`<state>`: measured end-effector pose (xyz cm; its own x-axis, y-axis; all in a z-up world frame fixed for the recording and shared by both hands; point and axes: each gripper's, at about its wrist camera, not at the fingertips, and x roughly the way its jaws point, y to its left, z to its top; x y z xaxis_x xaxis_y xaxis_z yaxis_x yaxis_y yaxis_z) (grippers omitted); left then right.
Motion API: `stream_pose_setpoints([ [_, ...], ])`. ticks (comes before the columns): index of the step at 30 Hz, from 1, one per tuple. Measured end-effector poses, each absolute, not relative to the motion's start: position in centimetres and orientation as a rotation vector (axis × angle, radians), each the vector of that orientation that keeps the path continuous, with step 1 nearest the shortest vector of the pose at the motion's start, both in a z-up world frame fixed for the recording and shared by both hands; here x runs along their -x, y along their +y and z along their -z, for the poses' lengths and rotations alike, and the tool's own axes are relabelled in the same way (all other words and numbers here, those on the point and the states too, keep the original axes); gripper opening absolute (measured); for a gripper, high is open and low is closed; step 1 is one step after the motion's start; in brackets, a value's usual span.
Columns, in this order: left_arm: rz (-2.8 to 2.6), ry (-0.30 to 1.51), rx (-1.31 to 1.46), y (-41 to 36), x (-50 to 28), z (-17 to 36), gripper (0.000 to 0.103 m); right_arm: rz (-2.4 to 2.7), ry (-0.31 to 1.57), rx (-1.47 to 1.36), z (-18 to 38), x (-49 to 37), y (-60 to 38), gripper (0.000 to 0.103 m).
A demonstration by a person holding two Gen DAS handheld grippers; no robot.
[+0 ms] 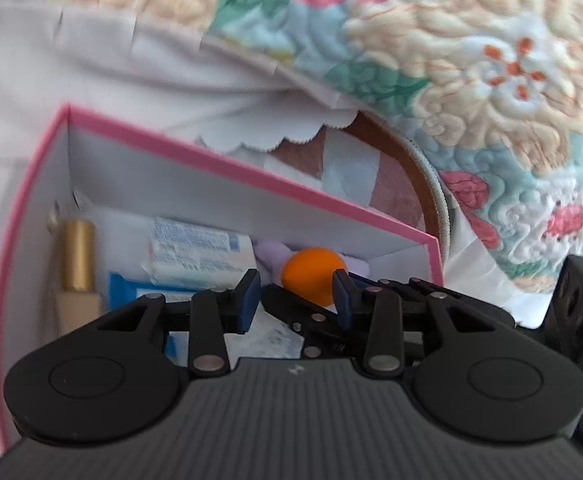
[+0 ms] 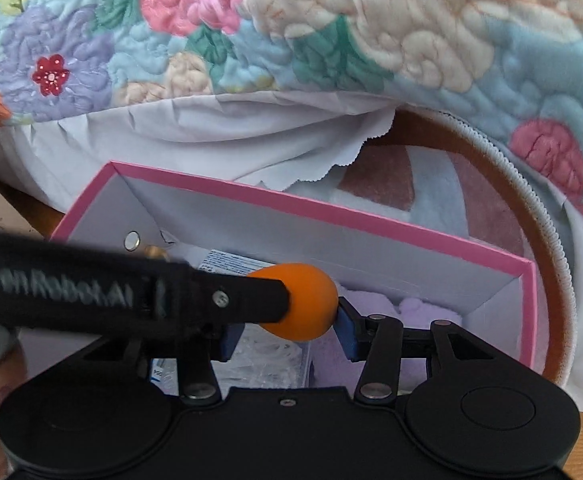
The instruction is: Organize objects
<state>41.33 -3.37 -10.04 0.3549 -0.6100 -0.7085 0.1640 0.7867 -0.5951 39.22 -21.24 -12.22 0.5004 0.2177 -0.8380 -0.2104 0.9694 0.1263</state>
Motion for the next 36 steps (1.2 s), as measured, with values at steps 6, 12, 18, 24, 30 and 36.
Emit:
stream_pose_setpoints([
  [6,0.467,1.091,0.437,-2.2,-40.5,8.7,0.049,-0.242,0.992,-0.060,12.2,-38.9,-22.2,0.061],
  [12,0.436,1.077,0.440,-0.4,-38.6,7.1,0.051,-0.227,0.967,-0.111,11.4,-37.8,-22.9,0.062],
  [18,0.298,1.056,0.341,2.7,-33.7,5.0,0.054,-0.201,0.932,-0.102,9.2,-32.5,-22.7,0.062],
  [24,0.300,1.081,0.193,4.6,-28.6,2.6,0.057,-0.206,0.884,-0.105,4.7,-26.9,-22.5,0.062],
  [30,0.308,1.076,0.124,5.8,-24.2,-0.4,0.059,-0.227,0.826,-0.102,0.1,-22.2,-22.5,0.064],
  [36,0.294,1.045,0.121,6.7,-21.2,-3.1,0.062,-0.239,0.777,-0.070,-2.4,-18.6,-21.7,0.064],
])
